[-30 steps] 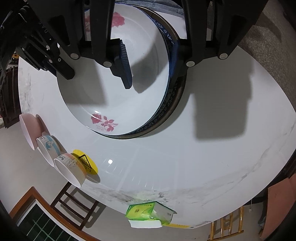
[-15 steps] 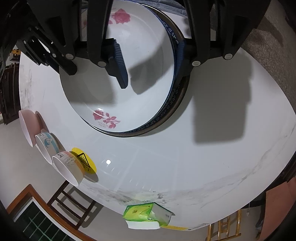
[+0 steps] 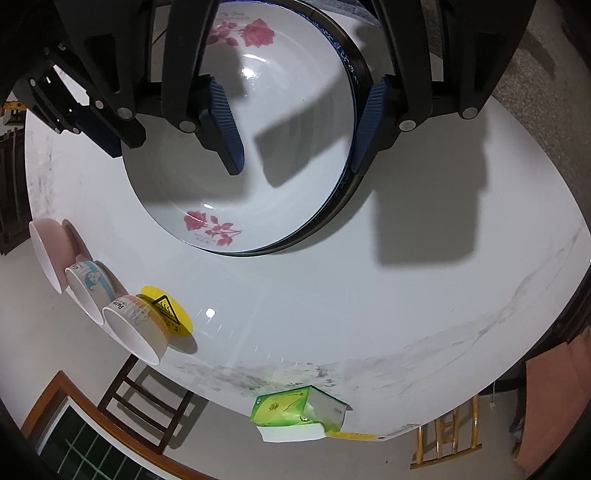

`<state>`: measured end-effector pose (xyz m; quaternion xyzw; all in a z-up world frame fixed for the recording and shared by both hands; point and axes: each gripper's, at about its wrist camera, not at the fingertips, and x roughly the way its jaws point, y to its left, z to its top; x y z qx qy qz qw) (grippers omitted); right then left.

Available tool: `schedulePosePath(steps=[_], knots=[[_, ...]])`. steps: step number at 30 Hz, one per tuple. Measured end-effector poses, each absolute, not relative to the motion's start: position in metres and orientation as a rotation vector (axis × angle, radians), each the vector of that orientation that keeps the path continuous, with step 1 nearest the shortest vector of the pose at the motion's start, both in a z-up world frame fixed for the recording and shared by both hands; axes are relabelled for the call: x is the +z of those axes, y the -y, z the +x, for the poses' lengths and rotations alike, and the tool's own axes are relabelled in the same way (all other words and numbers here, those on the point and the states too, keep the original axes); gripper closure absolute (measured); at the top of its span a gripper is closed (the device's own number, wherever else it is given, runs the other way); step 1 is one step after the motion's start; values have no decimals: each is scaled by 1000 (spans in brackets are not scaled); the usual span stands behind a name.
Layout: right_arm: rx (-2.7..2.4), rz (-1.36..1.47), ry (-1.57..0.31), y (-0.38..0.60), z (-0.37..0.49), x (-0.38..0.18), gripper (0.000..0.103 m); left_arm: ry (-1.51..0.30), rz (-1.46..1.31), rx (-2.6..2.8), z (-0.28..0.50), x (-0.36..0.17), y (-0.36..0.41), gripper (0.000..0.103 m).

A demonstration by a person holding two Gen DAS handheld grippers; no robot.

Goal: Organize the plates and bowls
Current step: 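Open the left tool to release the plate onto the stack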

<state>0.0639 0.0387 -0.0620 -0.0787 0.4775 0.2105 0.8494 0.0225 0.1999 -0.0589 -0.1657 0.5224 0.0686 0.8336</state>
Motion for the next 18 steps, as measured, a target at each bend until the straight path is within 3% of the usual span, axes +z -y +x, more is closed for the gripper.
schedulePosePath(steps=[18], knots=[[401,-68,-986,10,77,-47,79,-1041,-201,115,37,-37,-157,45]])
